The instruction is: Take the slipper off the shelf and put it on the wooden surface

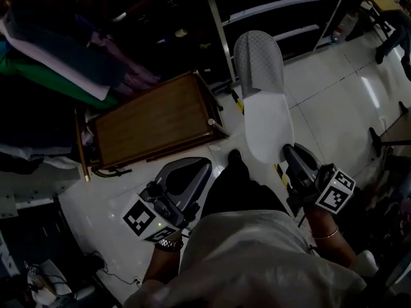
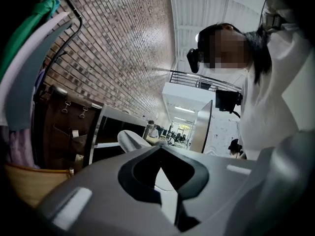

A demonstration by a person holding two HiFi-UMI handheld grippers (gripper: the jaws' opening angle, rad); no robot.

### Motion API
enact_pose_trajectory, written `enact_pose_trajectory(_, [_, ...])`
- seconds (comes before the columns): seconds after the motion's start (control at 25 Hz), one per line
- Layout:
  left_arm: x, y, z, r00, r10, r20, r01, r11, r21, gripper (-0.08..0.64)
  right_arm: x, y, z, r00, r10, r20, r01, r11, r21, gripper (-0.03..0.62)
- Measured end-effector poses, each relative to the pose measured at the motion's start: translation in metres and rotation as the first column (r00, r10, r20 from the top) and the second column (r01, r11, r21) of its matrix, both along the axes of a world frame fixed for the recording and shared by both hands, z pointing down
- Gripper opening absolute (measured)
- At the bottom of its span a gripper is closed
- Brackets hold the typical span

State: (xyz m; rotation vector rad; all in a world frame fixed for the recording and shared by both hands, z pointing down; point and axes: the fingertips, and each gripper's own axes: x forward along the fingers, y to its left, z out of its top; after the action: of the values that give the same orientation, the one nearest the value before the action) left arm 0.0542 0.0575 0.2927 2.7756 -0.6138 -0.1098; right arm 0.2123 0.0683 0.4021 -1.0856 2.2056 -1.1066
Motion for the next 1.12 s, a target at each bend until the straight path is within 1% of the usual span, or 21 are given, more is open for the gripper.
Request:
enact_pose_trajectory(0.12, [-0.003, 0.023, -0.013, 0.998, -0.063, 0.012, 0.063, 0.998, 0.025, -0.003, -0.01, 0.027, 0.017, 0.998, -0.043, 0.041, 0.043, 0.999, -0.019, 0.031])
enact_pose_trajectory(0.2, [-0.014, 0.037, -0.021, 0.995, -0.082, 0.048, 0.08, 0.995, 0.057, -0.003, -0.02, 0.043, 0.022, 0.997, -0.058, 0.059, 0.06, 0.998, -0.034, 0.032])
enact_pose_trajectory(0.28, [-0.025, 0.044, -0.026, 0.991, -0.106, 0.076, 0.099, 0.991, 0.085, -0.003, -0.028, 0.055, 0.023, 0.995, -0.082, 0.053, 0.084, 0.996, -0.036, 0.032])
enact_pose_trajectory(0.36, [-0.034, 0.046, -0.028, 0.989, -0.129, 0.076, 0.122, 0.988, 0.097, -0.003, -0.035, 0.058, 0.019, 0.994, -0.105, 0.034, 0.106, 0.994, -0.025, 0.032])
enact_pose_trajectory(0.44, [-0.04, 0.048, -0.03, 0.99, -0.127, 0.052, 0.122, 0.987, 0.102, -0.003, -0.039, 0.057, 0.016, 0.994, -0.109, 0.015, 0.109, 0.994, -0.018, 0.032])
enact_pose_trajectory(0.52, [-0.046, 0.054, -0.028, 0.995, -0.097, 0.028, 0.093, 0.989, 0.114, -0.003, -0.045, 0.05, 0.014, 0.995, -0.096, -0.005, 0.096, 0.995, -0.017, 0.032])
enact_pose_trajectory(0.56, [-0.052, 0.058, -0.023, 0.996, -0.079, 0.038, 0.074, 0.99, 0.12, -0.003, -0.05, 0.044, 0.015, 0.996, -0.091, -0.017, 0.091, 0.996, -0.021, 0.031])
enact_pose_trajectory(0.6, [-0.061, 0.061, -0.015, 0.996, -0.067, 0.063, 0.059, 0.991, 0.122, -0.003, -0.058, 0.036, 0.017, 0.996, -0.09, -0.028, 0.089, 0.996, -0.027, 0.032])
enact_pose_trajectory(0.68, [-0.087, 0.061, -0.003, 0.993, -0.062, 0.099, 0.05, 0.992, 0.116, -0.003, -0.082, 0.021, 0.021, 0.995, -0.094, -0.036, 0.093, 0.995, -0.047, 0.032])
enact_pose_trajectory(0.8, [-0.135, 0.049, 0.002, 0.995, -0.076, 0.071, 0.069, 0.993, 0.094, -0.003, -0.131, -0.001, 0.024, 0.995, -0.1, 0.004, 0.1, 0.992, -0.082, 0.032])
enact_pose_trajectory(0.92, [-0.186, 0.04, 0.012, 0.992, -0.065, 0.107, 0.057, 0.996, 0.07, -0.003, -0.185, -0.023, 0.03, 0.995, -0.098, 0.032, 0.101, 0.988, -0.112, 0.032])
enact_pose_trajectory(1.04, [-0.237, 0.024, 0.012, 0.99, -0.074, 0.118, 0.065, 0.995, 0.077, -0.003, -0.241, -0.054, 0.05, 0.992, -0.122, 0.017, 0.124, 0.98, -0.155, 0.032])
enact_pose_trajectory(1.12, [-0.269, 0.012, 0.011, 0.99, -0.096, 0.105, 0.087, 0.993, 0.085, -0.003, -0.277, -0.078, 0.068, 0.987, -0.157, -0.025, 0.151, 0.976, -0.158, 0.032])
